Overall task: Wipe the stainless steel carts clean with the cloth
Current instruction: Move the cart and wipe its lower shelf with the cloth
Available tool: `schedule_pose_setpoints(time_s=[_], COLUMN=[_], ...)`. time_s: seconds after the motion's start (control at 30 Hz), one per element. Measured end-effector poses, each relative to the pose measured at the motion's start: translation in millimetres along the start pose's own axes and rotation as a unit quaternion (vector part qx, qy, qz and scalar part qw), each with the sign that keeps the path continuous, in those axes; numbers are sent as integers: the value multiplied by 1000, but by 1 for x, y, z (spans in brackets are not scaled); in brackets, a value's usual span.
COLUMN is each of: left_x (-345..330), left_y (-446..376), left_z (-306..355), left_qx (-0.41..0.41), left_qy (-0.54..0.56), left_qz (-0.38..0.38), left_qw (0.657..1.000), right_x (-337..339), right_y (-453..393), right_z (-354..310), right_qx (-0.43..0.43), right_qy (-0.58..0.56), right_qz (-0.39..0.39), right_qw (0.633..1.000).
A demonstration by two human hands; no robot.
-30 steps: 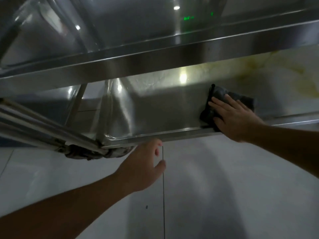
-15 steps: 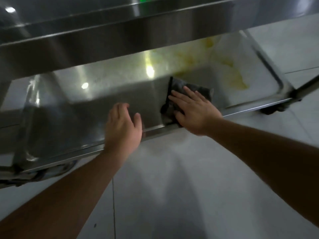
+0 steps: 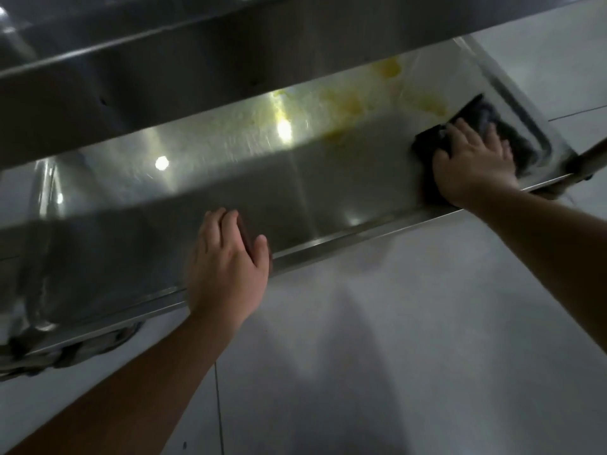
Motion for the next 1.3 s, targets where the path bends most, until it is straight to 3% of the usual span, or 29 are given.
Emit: schedule_pose_setpoints(time_s=[0.13,0.23,0.33,0.43,0.57,0.67,0.8,0.87,0.93,1.03,1.13,1.2,1.3], left_x=[-3,-4,-3,-1,-3,-1,-1,-3,-4,-7,-9,-9,-7], left_y=[0,0,1,1,0,0,1,2,2,3,3,3,3], left_z=[0,-3,-5,-5,-7,-5,-2,-2,-2,-4,-6,-7,-4], left_qx=[3,1,7,10,16,21,26,27,22,19,18,19,15], left_qy=[-8,-2,5,4,-2,1,-7,-11,-15,-18,-29,-22,-12], left_qz=[-4,-5,-8,0,-7,-13,-6,-5,0,-2,-15,-13,-2], left_qw=[1000,1000,1000,1000,1000,1000,1000,1000,1000,1000,999,1000,1000], right_x=[-22,-48,-59,-38,7,30,19,9,-7,-41,-60,-57,-33], right_y=[41,88,105,71,-20,-69,-74,-55,-19,48,83,78,31], right_z=[-98,-177,-200,-163,-54,24,17,-28,-85,-171,-217,-216,-177], right_qx=[182,373,459,432,263,115,10,68,184,363,472,486,365], right_qy=[21,43,57,62,44,12,-38,-37,-14,9,29,30,-1], right_qz=[-15,-61,-100,-42,6,27,27,9,4,-17,-72,-70,-6], right_qw=[983,925,881,899,964,993,999,997,983,932,878,871,931])
Point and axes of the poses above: each hand's wrist, its own y-axis away from the middle knuckle, its own x-axis out of the back of the hand, z = x × y, the point moved 5 cm from there along -y, towards the middle knuckle
